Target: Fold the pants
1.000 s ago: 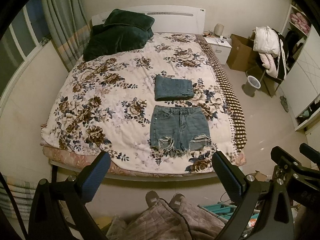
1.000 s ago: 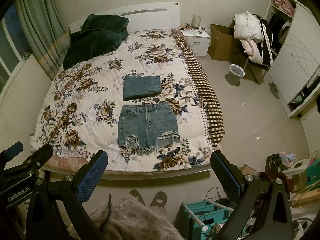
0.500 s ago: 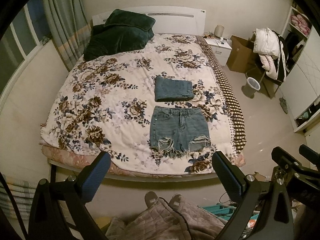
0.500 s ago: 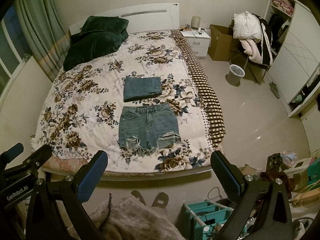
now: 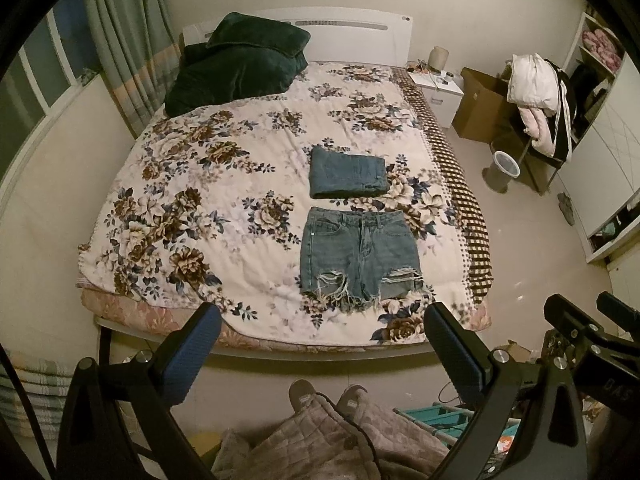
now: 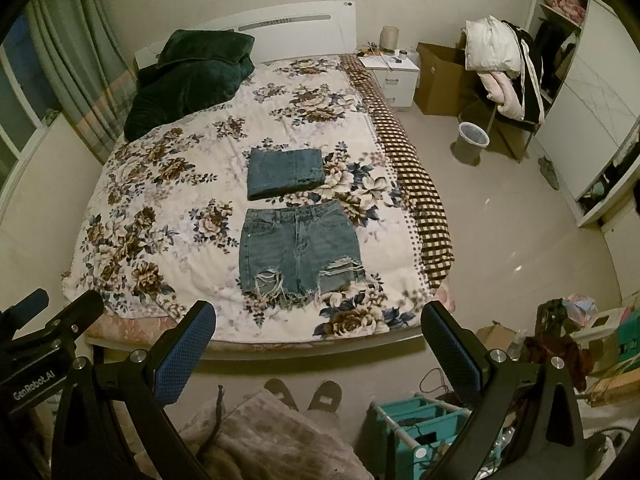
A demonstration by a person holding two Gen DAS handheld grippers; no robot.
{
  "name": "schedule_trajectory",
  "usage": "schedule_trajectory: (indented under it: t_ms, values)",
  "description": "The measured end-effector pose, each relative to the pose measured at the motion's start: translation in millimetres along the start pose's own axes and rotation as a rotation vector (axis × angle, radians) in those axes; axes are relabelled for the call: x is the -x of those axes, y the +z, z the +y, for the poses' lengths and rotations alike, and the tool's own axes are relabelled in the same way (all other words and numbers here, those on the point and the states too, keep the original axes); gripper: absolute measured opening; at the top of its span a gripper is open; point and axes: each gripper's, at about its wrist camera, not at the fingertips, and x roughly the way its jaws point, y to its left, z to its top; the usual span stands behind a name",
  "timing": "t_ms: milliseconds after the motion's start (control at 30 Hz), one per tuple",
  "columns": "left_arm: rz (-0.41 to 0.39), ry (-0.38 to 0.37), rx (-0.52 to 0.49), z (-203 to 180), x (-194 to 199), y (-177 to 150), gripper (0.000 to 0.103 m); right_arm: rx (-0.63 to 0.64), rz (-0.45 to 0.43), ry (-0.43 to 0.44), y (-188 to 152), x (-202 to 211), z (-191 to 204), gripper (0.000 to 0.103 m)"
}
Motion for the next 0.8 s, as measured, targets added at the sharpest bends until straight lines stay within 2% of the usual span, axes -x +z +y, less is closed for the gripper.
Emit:
schedule_trajectory:
  t_ms: [133,300,533,700,733,800]
  values:
    - [-0.005,0.014,-0.003,9.0,-23.2,1.8,0.103,-0.031,-0.007,-0.012,1.1,-14.4,4.2,0.103]
    - [0.03,0.044,-0.033,16.1,-85.0,14.9,0.103,-0.071,-0.018,-0.028,21.2,-57.4,0.0,0.103]
    - [0.122,0.073,-0.051,9.9,-172.9,28.1,0.103,-0.076,0.072,-0.023,62.2,-157.0,-13.3,0.103]
    - [0.169,0.151,-0.048,-12.2,-228.7,35.3,0.103,-0.067,0.21,0.081,88.1,-260.2,-41.3,0.103]
    - [0.177,0.177,-0.043,-20.6,-244.6,37.4,0.103,-0.065,0.233,0.107,91.0,-277.5,-47.7,0.101]
    - [0.183,0.223,-0.038,-34.4,-269.6,40.6,0.103,-0.062,0.28,0.18,101.7,-321.0,-64.9,0.083]
